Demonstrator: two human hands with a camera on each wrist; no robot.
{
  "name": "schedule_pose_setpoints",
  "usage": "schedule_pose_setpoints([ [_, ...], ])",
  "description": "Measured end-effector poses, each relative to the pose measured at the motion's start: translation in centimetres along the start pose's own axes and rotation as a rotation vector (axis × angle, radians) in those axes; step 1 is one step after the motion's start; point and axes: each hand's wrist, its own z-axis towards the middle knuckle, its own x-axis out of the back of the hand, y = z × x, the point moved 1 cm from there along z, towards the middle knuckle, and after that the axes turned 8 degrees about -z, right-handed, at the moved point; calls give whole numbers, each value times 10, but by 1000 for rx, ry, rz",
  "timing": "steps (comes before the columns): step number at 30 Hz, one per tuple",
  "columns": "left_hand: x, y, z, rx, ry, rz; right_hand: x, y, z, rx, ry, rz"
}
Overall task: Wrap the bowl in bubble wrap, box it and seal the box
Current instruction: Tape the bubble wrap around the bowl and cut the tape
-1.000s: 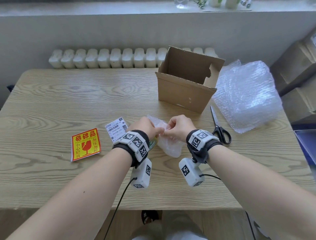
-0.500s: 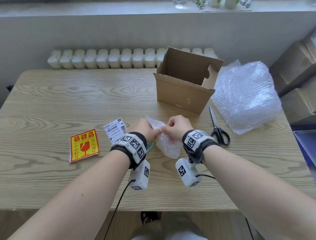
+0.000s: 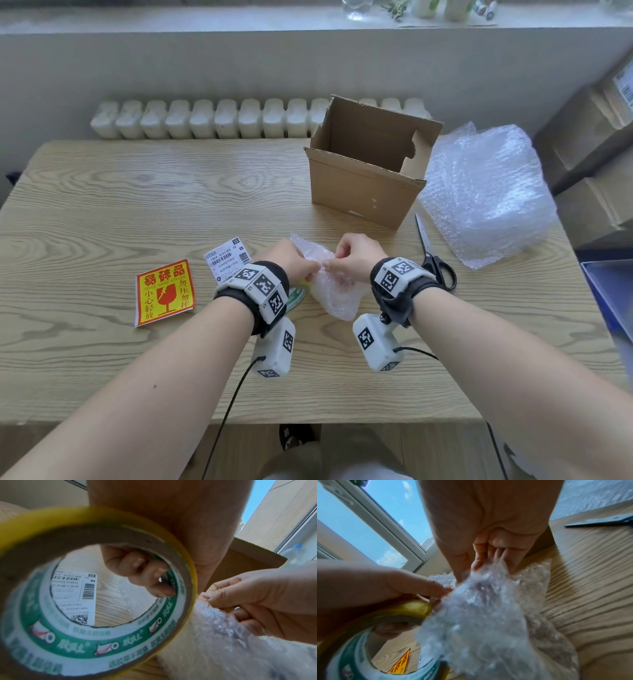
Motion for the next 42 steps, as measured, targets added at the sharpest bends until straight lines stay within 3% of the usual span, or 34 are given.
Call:
schedule_pose_setpoints([
  [8,13,-1,-4,62,-98,-43,1,-13,3,-31,-17,15],
  [15,8,-13,-6,126,-90,-27,2,-15,1,-63,-36,15],
  [24,-2,-16,-11,70,-167,145,1,-6,-1,-98,-58,80],
  [28,-2,-17,-5,66,-157,129,0,-5,-1,-100,-70,73],
  [34,-3,-13,-5,40,-173,101,1,-2,5,-173,-74,245],
  [39,-4,-13,1,102,-198,170,1,6,3,-84,-148,28],
  [42,-4,-12,2,101,-183,157,4,6,4,-84,-171,130],
])
